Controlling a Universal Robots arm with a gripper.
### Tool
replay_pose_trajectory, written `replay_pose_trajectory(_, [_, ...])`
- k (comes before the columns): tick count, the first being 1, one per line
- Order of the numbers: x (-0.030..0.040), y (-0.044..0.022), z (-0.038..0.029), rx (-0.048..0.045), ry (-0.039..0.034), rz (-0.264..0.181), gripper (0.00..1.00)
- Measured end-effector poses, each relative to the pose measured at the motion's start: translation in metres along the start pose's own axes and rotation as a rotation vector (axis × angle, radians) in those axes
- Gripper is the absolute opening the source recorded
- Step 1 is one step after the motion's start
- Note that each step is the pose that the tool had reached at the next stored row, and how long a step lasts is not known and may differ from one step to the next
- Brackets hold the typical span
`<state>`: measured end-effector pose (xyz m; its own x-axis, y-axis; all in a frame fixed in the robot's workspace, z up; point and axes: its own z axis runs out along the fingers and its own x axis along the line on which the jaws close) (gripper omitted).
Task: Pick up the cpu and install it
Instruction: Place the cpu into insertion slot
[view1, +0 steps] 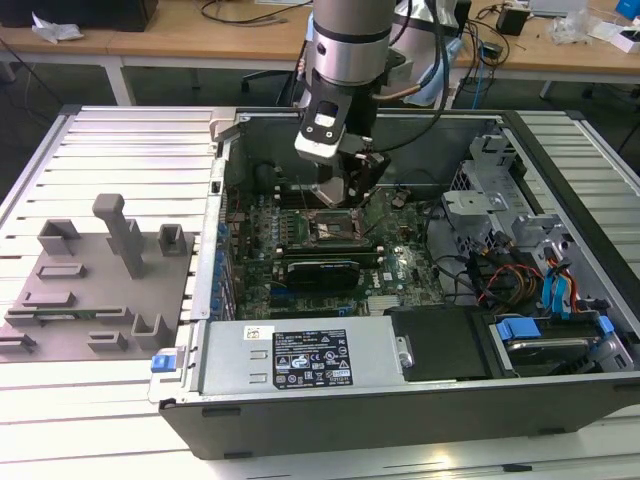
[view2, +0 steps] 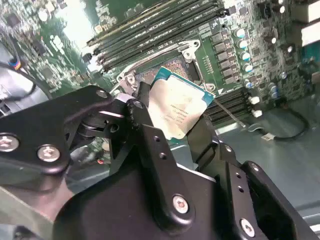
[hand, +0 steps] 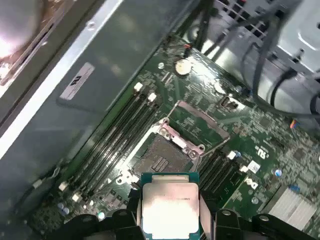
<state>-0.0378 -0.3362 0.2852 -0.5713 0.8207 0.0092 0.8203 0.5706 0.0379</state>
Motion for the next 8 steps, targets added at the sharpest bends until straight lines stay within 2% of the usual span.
replay_pose_trajectory(1, [0.0, 0.0, 0.0001, -0.0003, -0.0014, 0.035, 0.55])
replay_pose_trajectory(5, [0.0, 0.0, 0.0002, -0.001, -0.0042, 0.111, 0.55])
replay_pose_trajectory(8, [0.0, 0.0, 0.0004, -0.0019, -0.0078, 0.206, 0.55])
